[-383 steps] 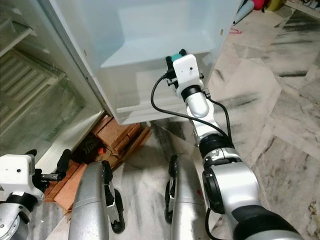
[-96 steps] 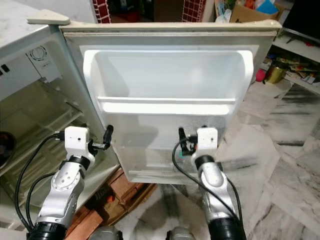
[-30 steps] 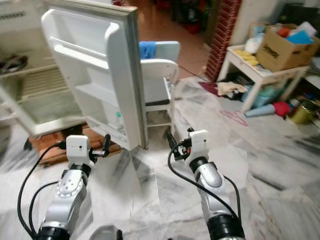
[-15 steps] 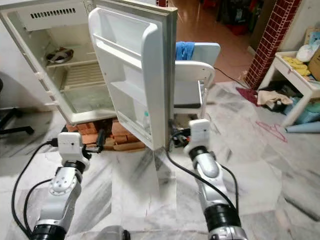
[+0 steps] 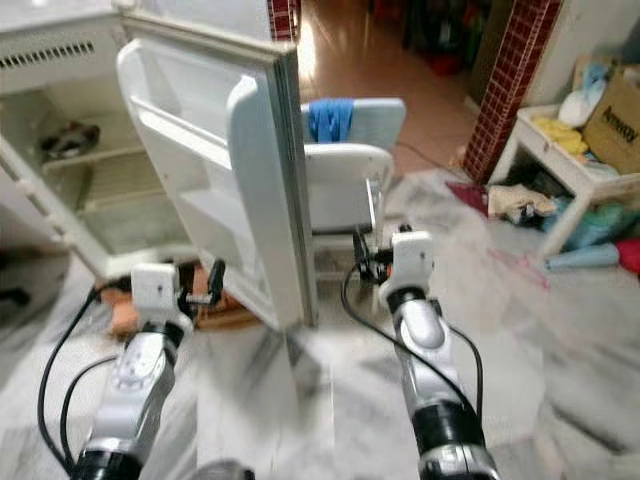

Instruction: Restocking fridge

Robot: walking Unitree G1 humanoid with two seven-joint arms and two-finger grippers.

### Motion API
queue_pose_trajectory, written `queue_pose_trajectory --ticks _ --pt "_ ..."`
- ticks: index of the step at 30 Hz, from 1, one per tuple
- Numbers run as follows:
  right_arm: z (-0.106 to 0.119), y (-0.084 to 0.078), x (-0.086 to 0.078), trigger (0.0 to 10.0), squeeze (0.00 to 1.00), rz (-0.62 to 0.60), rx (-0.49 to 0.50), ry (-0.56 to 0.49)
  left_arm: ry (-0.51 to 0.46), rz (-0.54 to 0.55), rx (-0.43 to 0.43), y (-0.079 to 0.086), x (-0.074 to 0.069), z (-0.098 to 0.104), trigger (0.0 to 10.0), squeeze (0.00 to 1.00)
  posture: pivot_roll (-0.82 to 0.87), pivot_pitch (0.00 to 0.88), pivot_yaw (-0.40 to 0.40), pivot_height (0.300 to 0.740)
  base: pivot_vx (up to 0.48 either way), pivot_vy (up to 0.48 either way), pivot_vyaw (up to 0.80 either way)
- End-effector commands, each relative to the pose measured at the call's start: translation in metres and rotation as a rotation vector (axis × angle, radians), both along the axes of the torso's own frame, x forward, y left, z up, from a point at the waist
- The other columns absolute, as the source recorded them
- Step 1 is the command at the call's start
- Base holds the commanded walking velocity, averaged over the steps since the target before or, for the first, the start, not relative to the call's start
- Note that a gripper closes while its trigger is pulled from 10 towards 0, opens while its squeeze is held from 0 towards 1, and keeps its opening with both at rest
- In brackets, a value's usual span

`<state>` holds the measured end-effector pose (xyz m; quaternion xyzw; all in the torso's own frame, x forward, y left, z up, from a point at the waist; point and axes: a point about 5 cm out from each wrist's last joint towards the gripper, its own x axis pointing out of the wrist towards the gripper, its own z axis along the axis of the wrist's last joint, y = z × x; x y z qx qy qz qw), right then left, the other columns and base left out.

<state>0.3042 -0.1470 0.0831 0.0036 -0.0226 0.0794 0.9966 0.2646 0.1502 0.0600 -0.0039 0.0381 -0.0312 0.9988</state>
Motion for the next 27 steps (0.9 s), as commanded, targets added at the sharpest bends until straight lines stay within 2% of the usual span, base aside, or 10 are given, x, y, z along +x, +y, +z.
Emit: queue_pose_trajectory --ticks 1,7,9,12,15,21,27 --pt "0.006 0.007 0.004 10.0 0.00 0.018 0.005 -0.022 -0.001 0.019 0.023 0.006 0.002 0.001 10.0 0.00 -0.02 0.000 0.026 0.740 0.458 0.000 0.00" --pt "0.006 0.006 0.004 10.0 0.00 0.017 -0.004 -0.022 0.015 0.039 0.021 0.006 0.001 -0.001 10.0 0.00 -0.02 0.000 0.017 0.740 0.040 0.000 0.00" --pt "0.008 0.010 0.005 10.0 0.00 0.061 0.004 -0.031 0.014 0.050 0.019 0.007 0.000 -0.001 10.0 0.00 -0.02 0.000 0.015 0.740 0.000 0.000 0.00" --pt "0.010 0.014 0.006 10.0 0.00 0.084 -0.028 -0.047 0.024 0.067 0.014 0.009 -0.001 -0.002 10.0 0.00 -0.01 0.000 0.009 0.740 0.000 0.000 0.75" --pt "0.012 0.015 0.011 10.0 0.00 0.084 -0.022 -0.047 0.069 0.085 -0.048 0.008 -0.003 -0.007 10.0 0.00 0.00 0.000 0.006 0.740 0.000 0.000 0.76" --pt "0.019 0.017 0.019 10.0 0.00 0.093 -0.008 -0.057 0.064 0.072 -0.036 0.003 -0.007 -0.008 10.0 0.00 0.00 0.000 0.004 0.740 0.000 0.000 0.76" --pt "0.029 0.017 0.033 10.0 0.00 0.089 -0.020 -0.077 0.070 0.063 0.021 0.016 -0.030 -0.011 10.0 0.00 0.02 0.000 -0.001 0.740 0.000 0.000 0.70"
